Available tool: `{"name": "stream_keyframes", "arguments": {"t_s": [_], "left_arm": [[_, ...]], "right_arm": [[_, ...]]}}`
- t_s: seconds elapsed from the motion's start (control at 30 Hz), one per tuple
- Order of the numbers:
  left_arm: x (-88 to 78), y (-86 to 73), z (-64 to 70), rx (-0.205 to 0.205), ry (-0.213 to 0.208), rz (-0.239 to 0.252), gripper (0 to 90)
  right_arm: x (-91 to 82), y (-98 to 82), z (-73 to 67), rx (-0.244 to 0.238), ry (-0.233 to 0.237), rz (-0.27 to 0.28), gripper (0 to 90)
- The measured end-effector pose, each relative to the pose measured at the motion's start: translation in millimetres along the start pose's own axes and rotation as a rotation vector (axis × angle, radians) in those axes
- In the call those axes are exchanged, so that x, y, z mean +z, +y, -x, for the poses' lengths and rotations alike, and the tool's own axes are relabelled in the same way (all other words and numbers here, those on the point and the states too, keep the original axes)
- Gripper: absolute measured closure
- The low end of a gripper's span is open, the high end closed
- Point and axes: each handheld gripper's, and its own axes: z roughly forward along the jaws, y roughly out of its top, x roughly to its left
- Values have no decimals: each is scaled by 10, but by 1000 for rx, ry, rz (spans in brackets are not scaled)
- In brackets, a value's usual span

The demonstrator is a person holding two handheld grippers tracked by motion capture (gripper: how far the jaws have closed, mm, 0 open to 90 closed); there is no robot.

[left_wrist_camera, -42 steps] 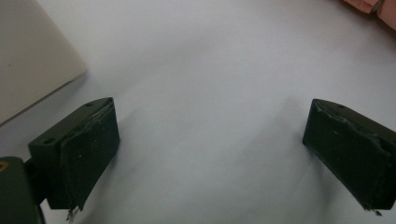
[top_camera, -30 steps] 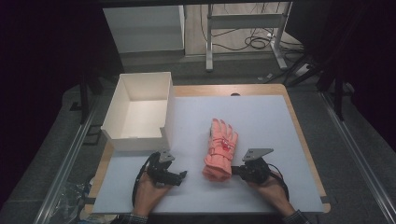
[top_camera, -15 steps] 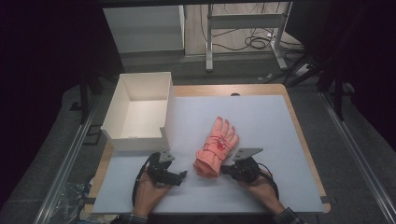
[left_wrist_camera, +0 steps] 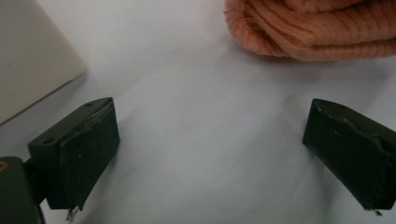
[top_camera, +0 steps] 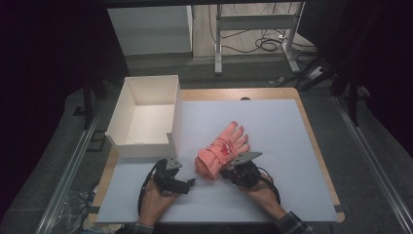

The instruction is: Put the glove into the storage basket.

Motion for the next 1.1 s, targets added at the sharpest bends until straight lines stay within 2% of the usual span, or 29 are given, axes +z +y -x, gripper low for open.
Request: {"name": "stream_keyframes", "arguments": {"t_s": [0.17, 0.4, 0.53, 0.67, 0.97, 1.1], "left_arm": [[0, 1, 0, 0, 0, -2, 37], [1, 9, 2, -7, 0, -6, 37], [-2, 29, 14, -15, 3, -19, 37], [-21, 89, 34, -3, 0, -63, 29], [-206, 219, 73, -8, -53, -31, 10], [-327, 307, 76, -28, -83, -16, 6]], "right_arm": [[-5, -7, -18, -5, -10, -8, 847], [-143, -37, 6, -11, -39, 5, 795], [-278, -97, 80, 2, -75, 16, 753], [-408, -187, 179, 21, -117, 15, 705], [-652, -387, 387, 60, -236, 19, 550], [-722, -446, 463, 82, -276, 8, 459]]}}
